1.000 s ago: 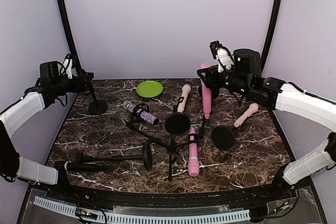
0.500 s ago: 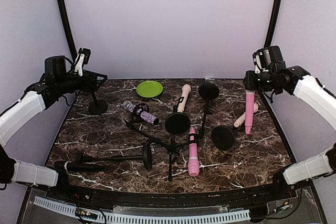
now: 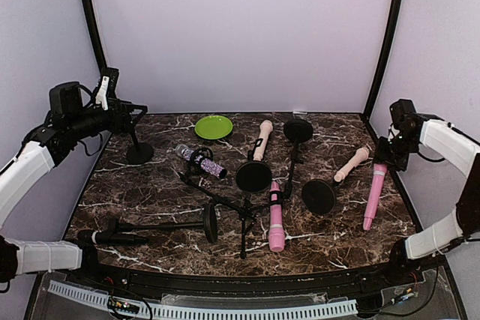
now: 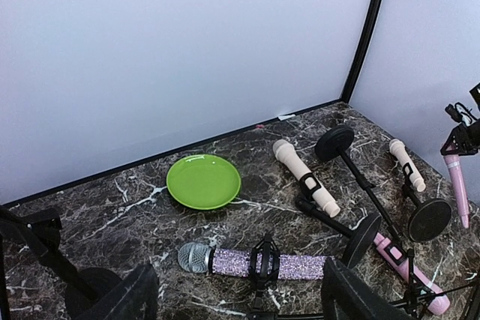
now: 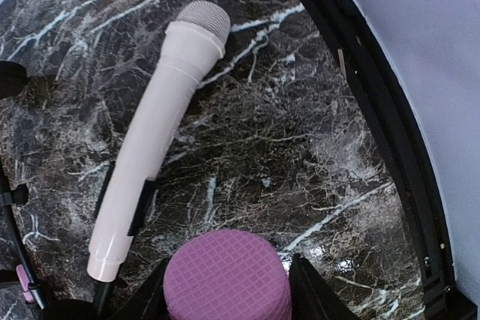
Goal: Remove the microphone from the stand
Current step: Place the microphone at the corner of the board.
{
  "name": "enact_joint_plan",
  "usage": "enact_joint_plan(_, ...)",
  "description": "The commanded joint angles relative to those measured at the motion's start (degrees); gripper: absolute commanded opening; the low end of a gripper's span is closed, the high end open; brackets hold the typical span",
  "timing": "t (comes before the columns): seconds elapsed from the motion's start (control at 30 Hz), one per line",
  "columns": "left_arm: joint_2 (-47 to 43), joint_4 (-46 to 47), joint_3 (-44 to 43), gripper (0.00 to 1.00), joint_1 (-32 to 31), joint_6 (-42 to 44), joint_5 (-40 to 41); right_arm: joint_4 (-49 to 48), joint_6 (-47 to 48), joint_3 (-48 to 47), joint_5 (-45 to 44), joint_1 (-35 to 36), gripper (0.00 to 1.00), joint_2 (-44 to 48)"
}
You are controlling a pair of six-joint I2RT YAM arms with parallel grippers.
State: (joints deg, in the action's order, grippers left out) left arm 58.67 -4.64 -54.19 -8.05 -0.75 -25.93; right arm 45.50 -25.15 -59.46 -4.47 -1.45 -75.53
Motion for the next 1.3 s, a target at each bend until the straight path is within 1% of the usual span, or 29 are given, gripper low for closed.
enact_joint_plan(0.0,-0.7,-1.0,0.0,0.77,0.1,-0.4,0.0,-1.6,-0.6,2.9,4.2,-1.4,0.33,-4.1)
enact_joint_plan(0.03,-0.9,-0.9,0.1,0.77,0.1,-0.5,0.1,-2.5,-0.7,3.8,4.2,-1.5,0.34,-5.3)
enact_joint_plan(0.13,-1.2,-0.8,0.3,0.77,0.1,-0.6,0.0,-5.8,-2.0,5.8,8.0,-1.8,0.35,-8.6)
enact_joint_plan(0.23,-1.3,-0.9,0.8,0.77,0.1,-0.7,-0.2,-9.3,-3.6,7.4,10.4,-1.8,0.4,-11.6)
enact_joint_plan(0.43,-1.5,-1.2,0.9,0.77,0.1,-0.5,0.2,-14.6,-5.8,9.0,10.9,-1.9,0.48,-16.9)
enact_joint_plan(0.57,-1.5,-1.3,1.0,0.77,0.1,-0.3,0.8,-17.2,-7.2,9.6,11.1,-1.9,0.54,-18.8)
enact_joint_plan(0.83,-1.3,-1.5,1.0,0.77,0.1,0.0,1.3,-20.0,-8.8,10.5,10.9,-1.9,0.67,-19.1)
enact_joint_plan(1.13,-0.7,-1.4,1.1,0.77,0.1,-0.2,1.1,-20.9,-10.2,11.4,8.2,-1.9,0.81,-16.2)
enact_joint_plan(1.27,-0.5,-1.1,1.3,0.77,0.1,-0.5,1.4,-21.3,-10.7,11.6,7.2,-1.9,0.84,-13.7)
